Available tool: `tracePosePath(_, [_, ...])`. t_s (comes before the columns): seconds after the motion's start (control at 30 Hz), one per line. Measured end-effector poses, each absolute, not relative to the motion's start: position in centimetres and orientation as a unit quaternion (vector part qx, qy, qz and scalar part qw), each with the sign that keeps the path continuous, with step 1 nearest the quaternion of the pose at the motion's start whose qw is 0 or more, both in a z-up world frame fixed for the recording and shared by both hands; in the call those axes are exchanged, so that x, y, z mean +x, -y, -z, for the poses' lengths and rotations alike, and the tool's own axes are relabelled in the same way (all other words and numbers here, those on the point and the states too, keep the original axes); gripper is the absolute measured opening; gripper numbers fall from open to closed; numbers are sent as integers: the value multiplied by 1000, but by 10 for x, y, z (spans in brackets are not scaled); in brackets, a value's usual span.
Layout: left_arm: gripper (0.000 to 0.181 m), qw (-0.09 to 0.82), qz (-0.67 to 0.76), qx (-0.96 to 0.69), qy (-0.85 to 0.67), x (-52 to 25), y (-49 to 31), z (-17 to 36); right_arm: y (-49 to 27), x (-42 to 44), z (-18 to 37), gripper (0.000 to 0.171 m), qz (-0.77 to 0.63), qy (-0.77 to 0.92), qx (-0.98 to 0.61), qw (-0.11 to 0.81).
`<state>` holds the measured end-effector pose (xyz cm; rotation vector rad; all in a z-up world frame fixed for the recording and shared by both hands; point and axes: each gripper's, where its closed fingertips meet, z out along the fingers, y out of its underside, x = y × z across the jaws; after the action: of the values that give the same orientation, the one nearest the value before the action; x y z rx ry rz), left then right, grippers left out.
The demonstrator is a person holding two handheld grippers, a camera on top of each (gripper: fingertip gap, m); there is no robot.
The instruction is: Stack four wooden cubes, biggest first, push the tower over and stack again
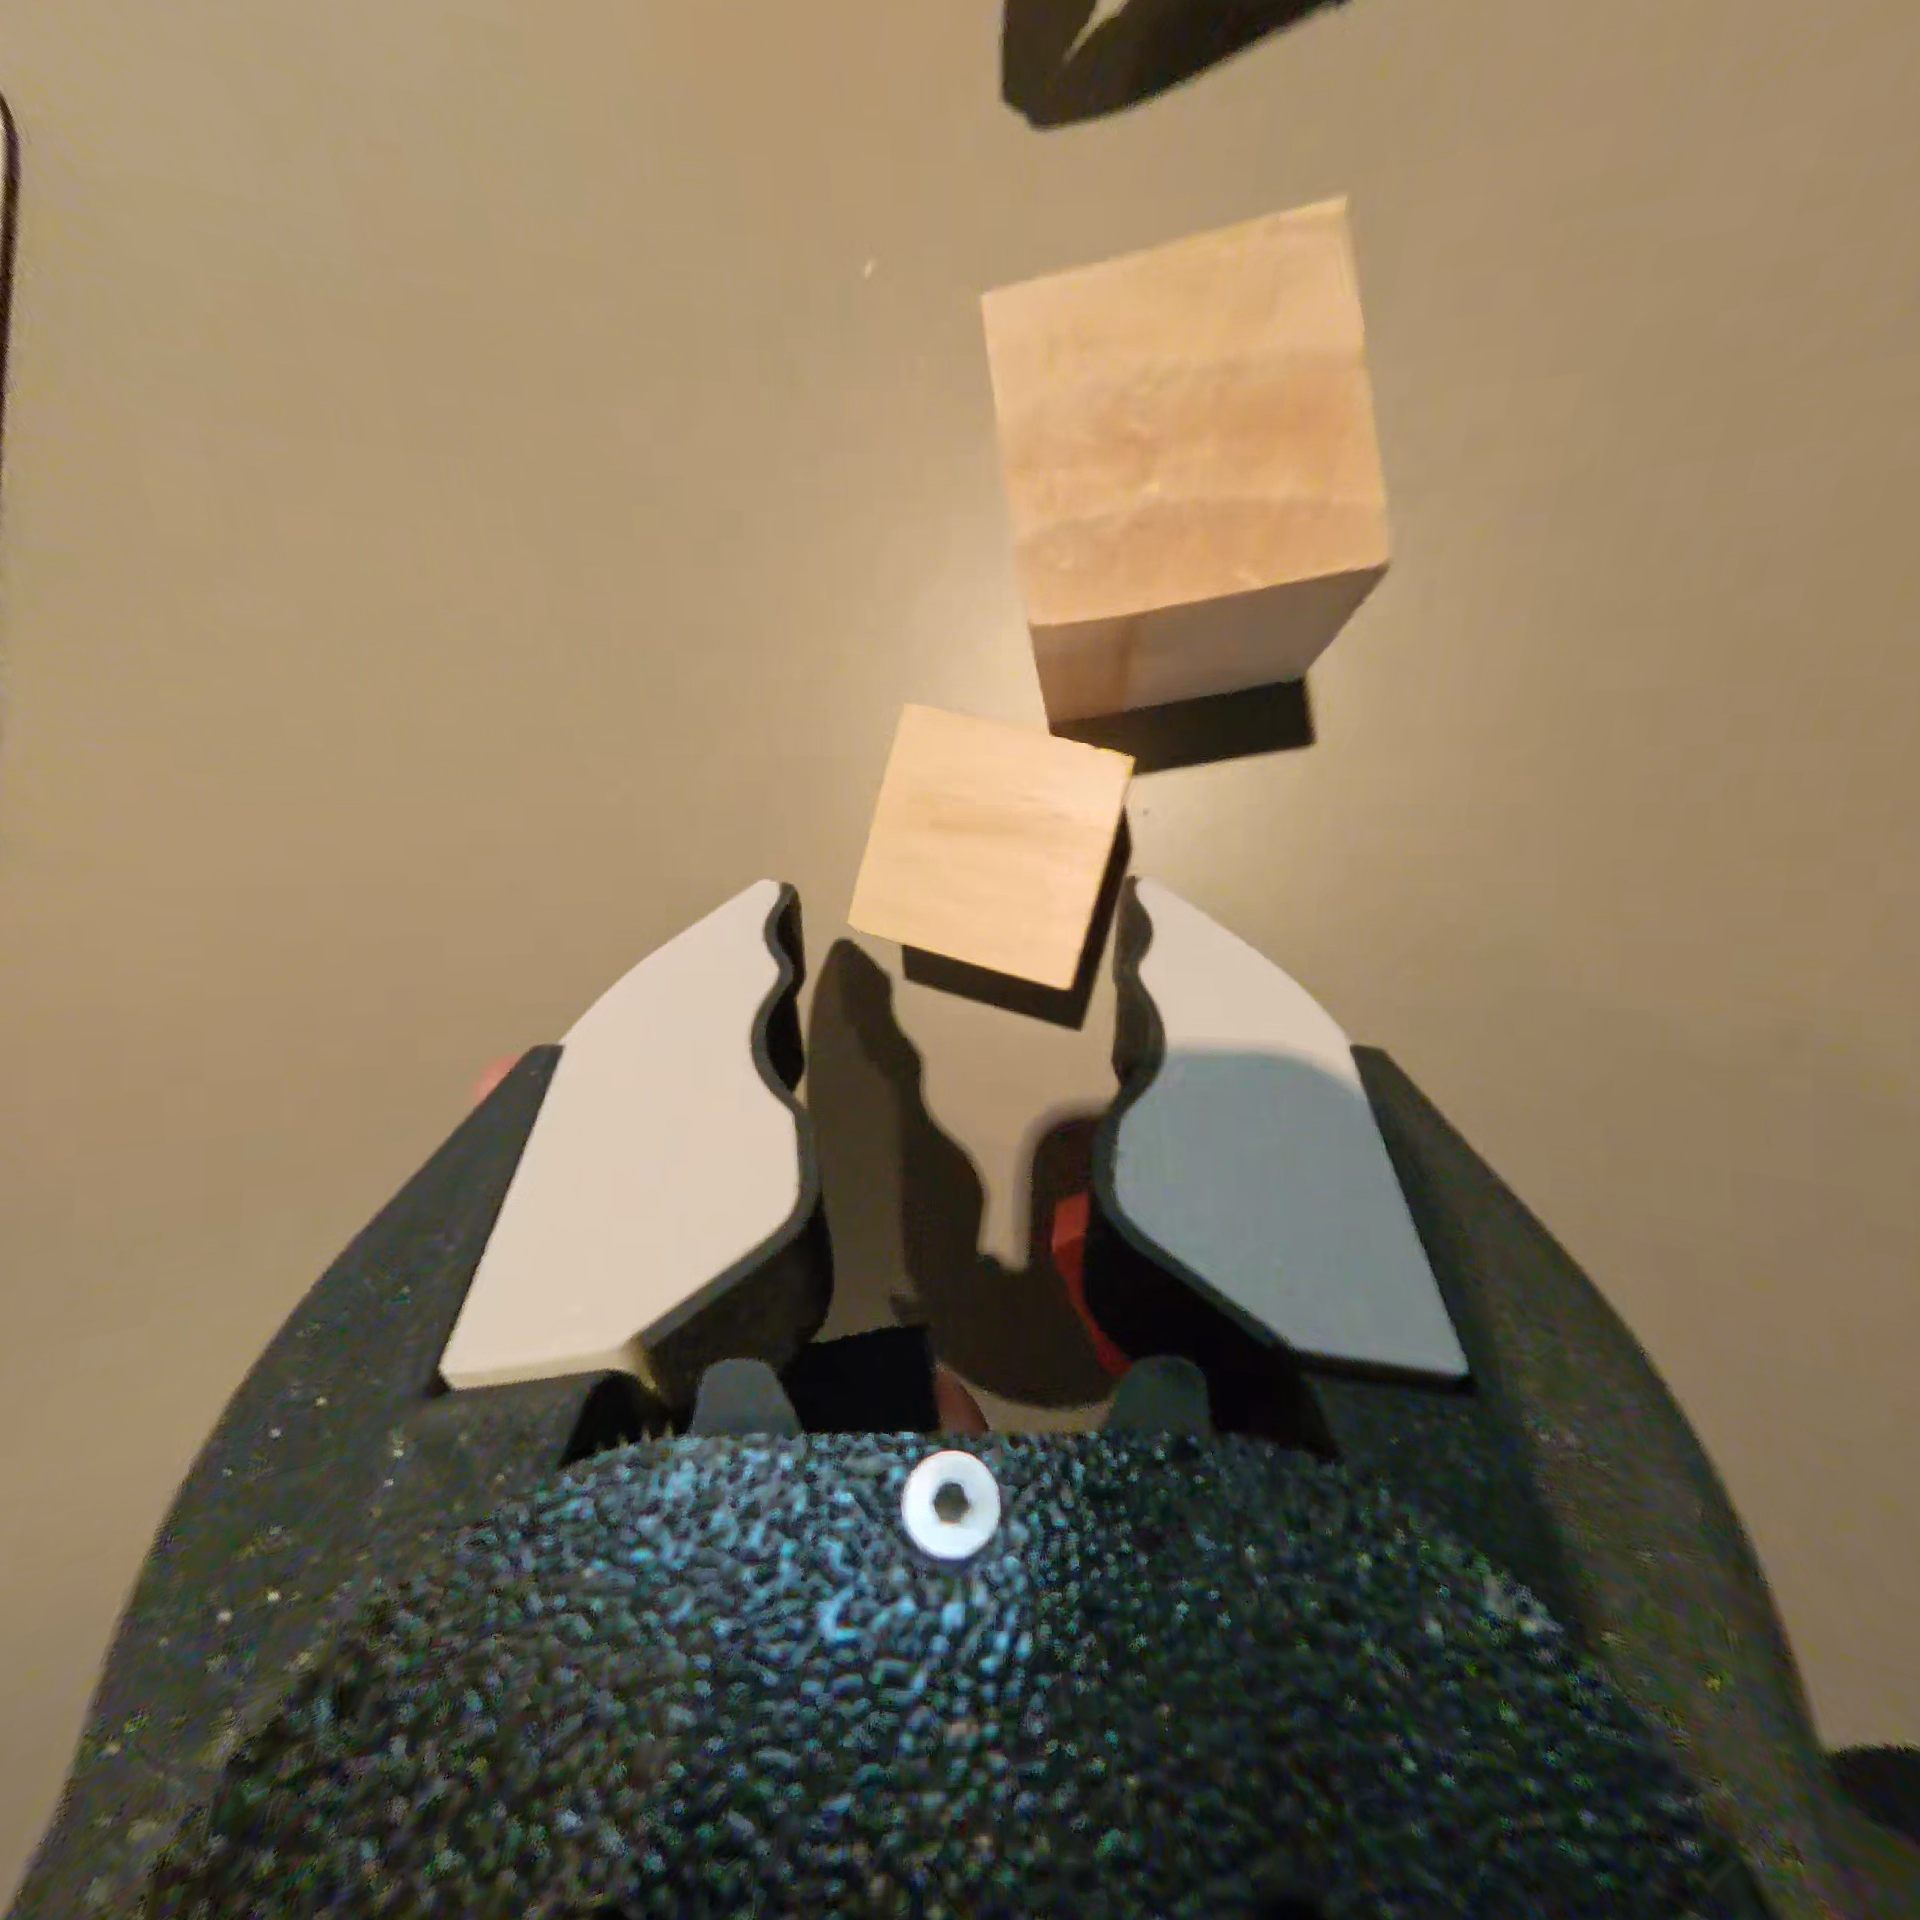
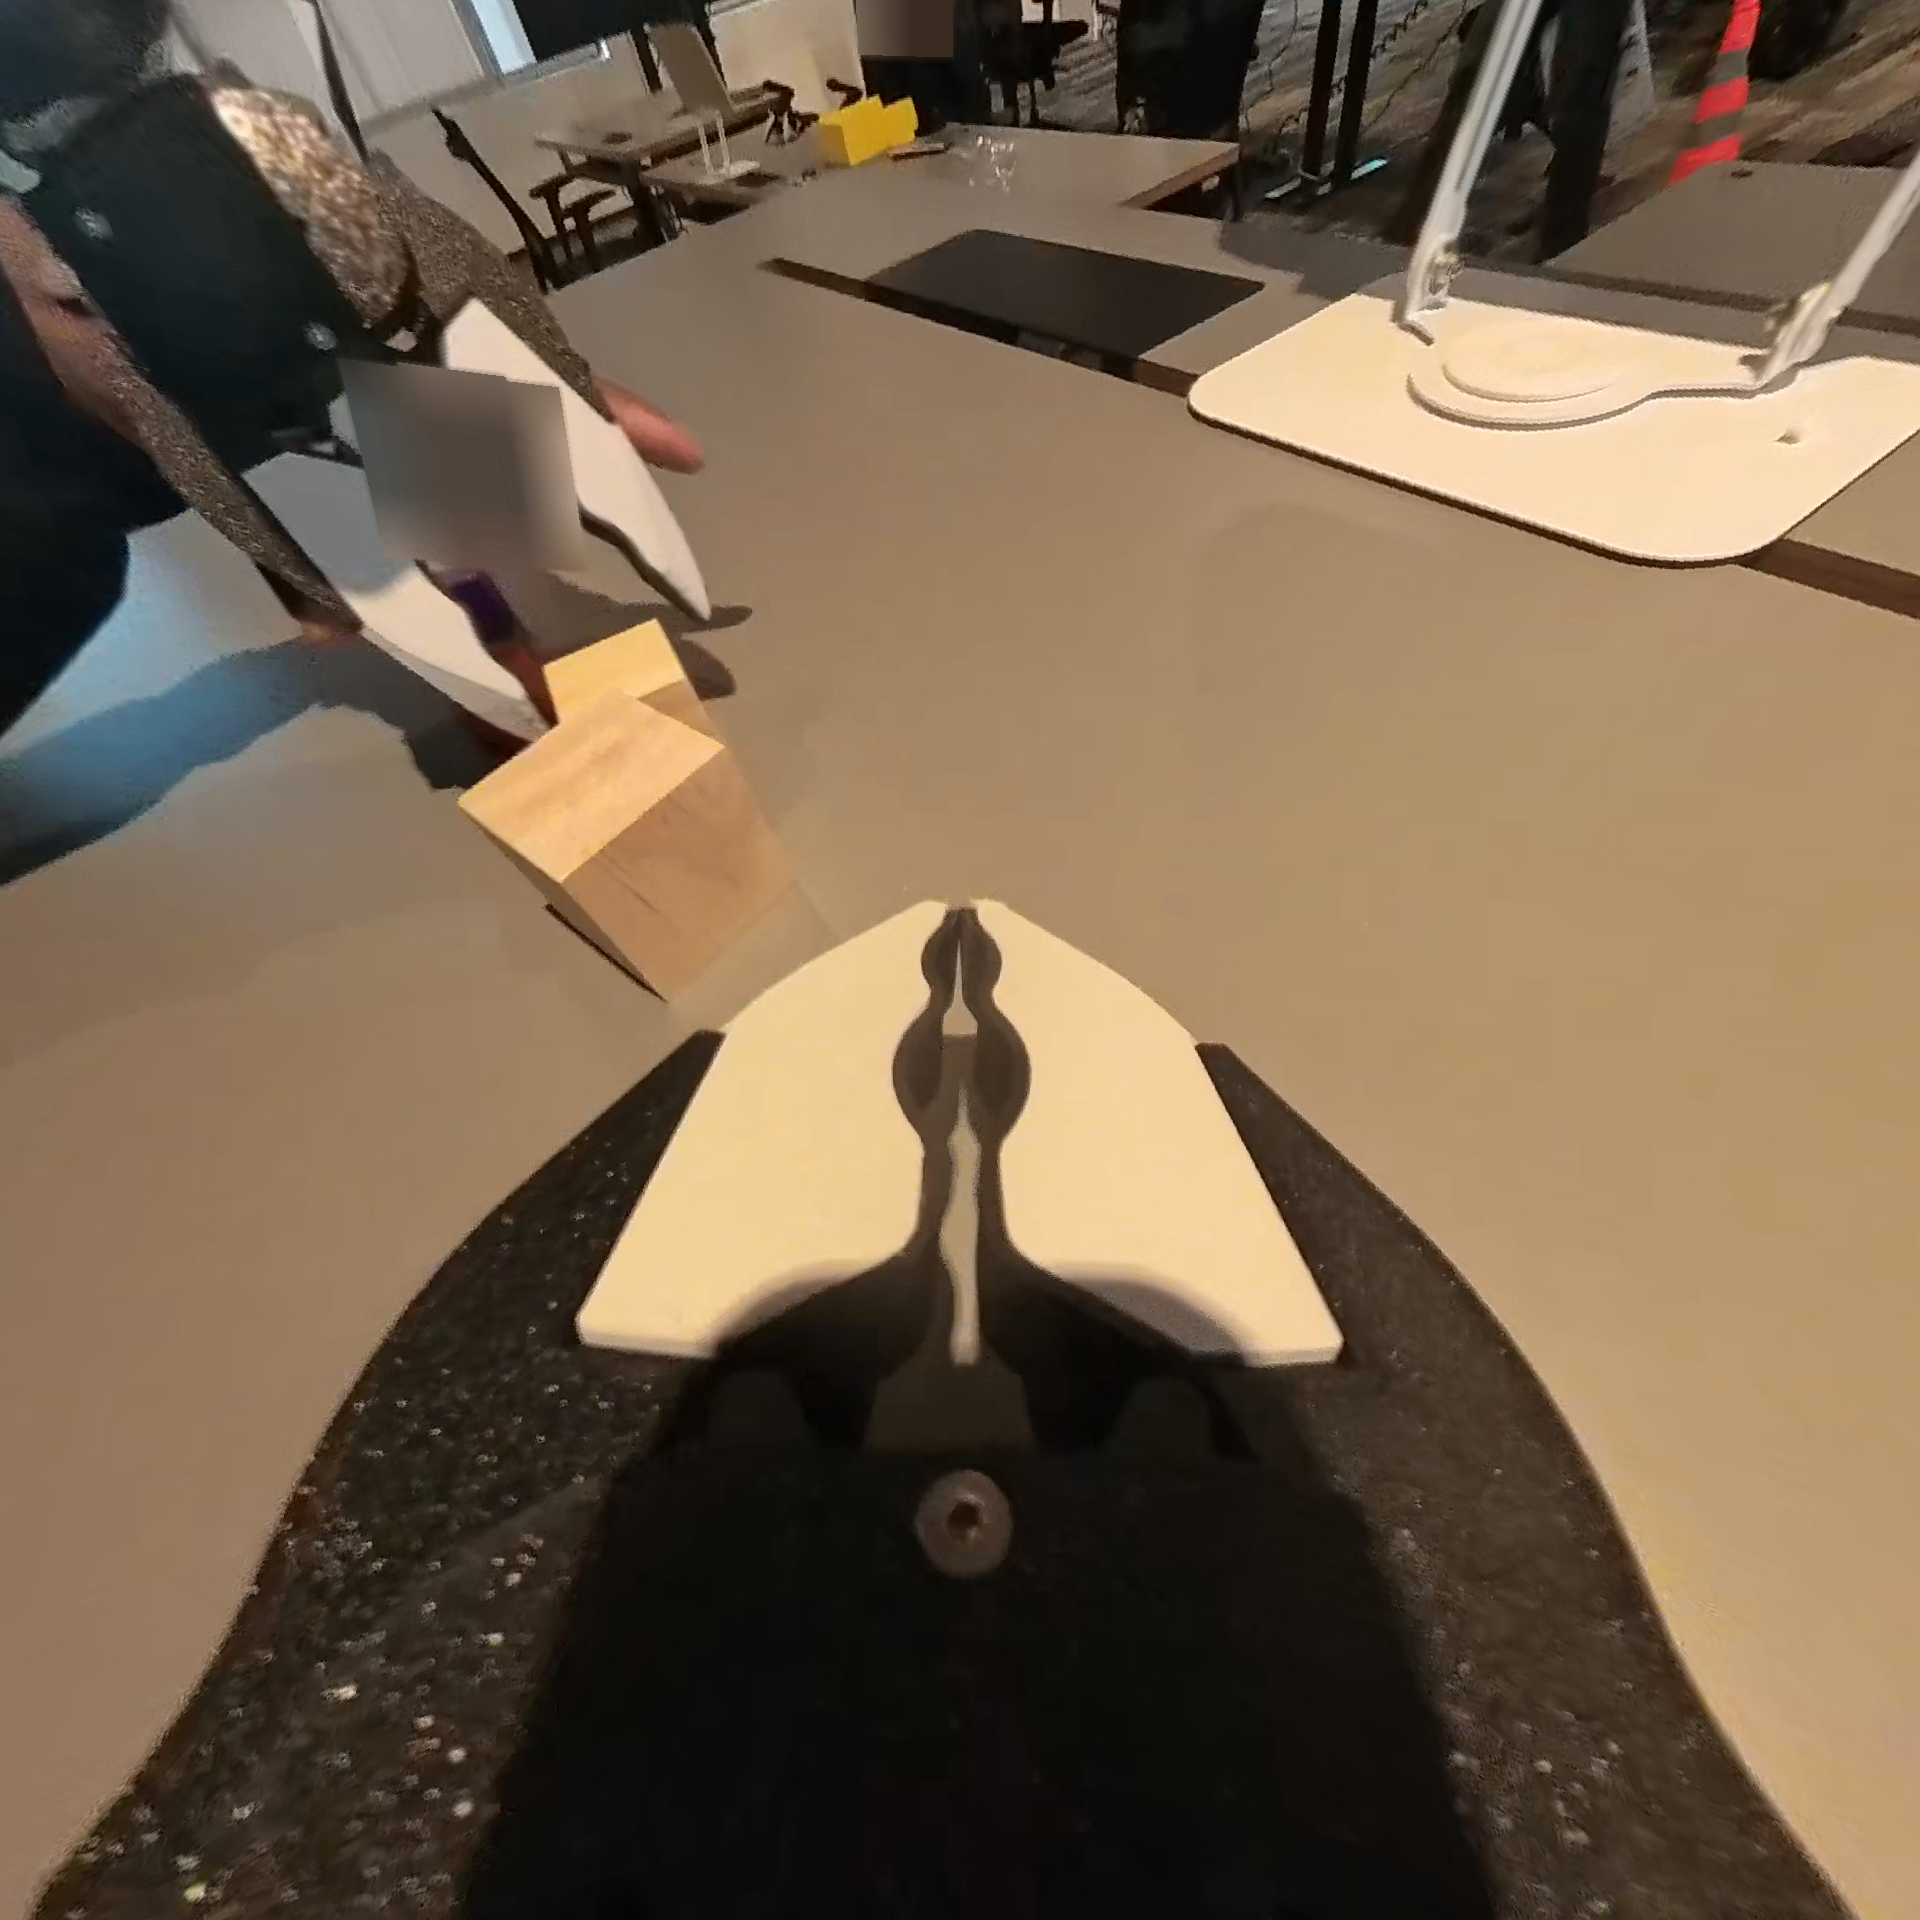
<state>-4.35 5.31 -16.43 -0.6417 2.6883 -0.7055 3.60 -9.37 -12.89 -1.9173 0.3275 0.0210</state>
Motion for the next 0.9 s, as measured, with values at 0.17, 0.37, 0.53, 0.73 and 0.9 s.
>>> tracePosePath(0.17, [47, 164, 216, -238, -933, -42, -47, 173, 95, 38, 127, 0, -16, -148, -808, 571])
tracePosePath(0.37, [46, 225, 229, -401, -858, -44, -69, 151, 96, 40, 127, 0, -16, -155, -806, 571])
tracePosePath(0.53, [46, 227, 322, -447, -803, -50, -34, 105, 94, 40, 134, 0, 2, -151, -822, 549])
tracePosePath(0.73, [46, 198, 298, -419, -834, -50, 12, 110, 91, 37, 140, 0, 33, -134, -839, 526])
tracePosePath(0.9, [46, 188, 268, -412, -850, -46, 15, 124, 91, 35, 142, 0, 52, -123, -844, 519])
